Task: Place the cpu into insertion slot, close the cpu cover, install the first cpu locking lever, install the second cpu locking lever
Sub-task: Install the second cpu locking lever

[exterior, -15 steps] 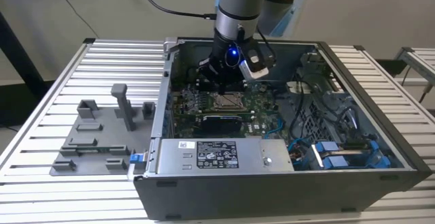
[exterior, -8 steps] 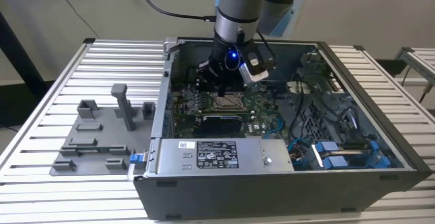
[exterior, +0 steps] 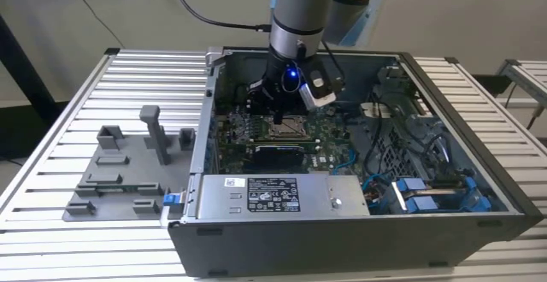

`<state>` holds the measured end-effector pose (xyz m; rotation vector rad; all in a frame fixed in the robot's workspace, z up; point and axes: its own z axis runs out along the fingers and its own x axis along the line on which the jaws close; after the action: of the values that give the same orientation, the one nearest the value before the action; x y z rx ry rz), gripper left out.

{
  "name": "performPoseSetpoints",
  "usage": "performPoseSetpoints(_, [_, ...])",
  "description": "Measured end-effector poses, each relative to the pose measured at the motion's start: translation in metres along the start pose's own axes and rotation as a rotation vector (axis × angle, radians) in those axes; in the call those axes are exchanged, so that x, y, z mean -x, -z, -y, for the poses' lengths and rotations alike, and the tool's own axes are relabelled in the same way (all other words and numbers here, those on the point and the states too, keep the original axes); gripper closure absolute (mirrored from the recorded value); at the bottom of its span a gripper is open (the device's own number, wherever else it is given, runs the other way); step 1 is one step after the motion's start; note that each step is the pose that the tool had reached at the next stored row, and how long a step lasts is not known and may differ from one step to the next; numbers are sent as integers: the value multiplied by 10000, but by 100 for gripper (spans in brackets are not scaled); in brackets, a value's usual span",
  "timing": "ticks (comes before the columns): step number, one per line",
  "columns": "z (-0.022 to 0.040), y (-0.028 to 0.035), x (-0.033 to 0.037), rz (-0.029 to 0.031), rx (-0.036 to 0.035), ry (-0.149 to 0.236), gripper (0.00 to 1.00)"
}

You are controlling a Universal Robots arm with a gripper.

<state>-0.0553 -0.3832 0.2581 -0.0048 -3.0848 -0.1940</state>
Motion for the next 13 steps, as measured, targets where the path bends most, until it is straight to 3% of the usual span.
performPoseSetpoints(7, [-18,-49,-65,4,2,-12,89])
performPoseSetpoints(13, [-41,-86,-79,6,2,-17,89])
